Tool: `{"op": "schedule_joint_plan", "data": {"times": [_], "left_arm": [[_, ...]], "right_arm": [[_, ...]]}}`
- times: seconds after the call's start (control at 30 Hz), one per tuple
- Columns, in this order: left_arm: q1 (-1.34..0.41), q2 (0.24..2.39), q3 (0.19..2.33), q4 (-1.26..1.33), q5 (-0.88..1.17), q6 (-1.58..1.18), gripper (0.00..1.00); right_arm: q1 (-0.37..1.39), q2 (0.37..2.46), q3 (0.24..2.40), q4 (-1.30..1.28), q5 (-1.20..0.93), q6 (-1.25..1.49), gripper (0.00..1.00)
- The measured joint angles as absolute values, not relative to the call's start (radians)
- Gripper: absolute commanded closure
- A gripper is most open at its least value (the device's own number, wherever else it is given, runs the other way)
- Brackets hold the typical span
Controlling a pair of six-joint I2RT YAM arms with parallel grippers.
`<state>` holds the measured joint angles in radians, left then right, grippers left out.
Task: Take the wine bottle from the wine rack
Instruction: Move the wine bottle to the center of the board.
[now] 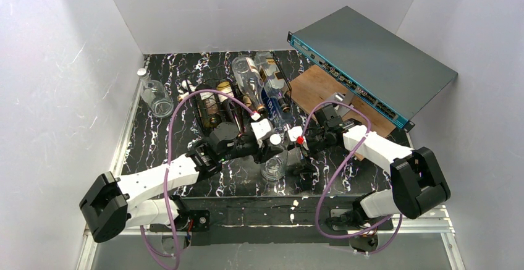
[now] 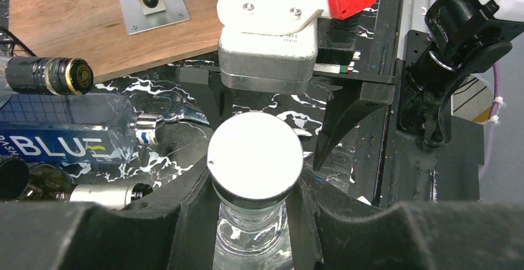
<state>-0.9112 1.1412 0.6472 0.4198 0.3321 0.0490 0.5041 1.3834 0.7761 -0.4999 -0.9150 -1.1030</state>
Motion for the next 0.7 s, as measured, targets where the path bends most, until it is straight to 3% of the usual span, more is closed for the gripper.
{"op": "schedule_joint_plan", "data": {"times": [0.7], "left_arm": [[-0.904,0.928,0.675,0.046,0.198,-0.023,1.00]], "right_arm": [[0.491,1.383,0.776,-0.503,-0.915,-1.103,0.00]]}}
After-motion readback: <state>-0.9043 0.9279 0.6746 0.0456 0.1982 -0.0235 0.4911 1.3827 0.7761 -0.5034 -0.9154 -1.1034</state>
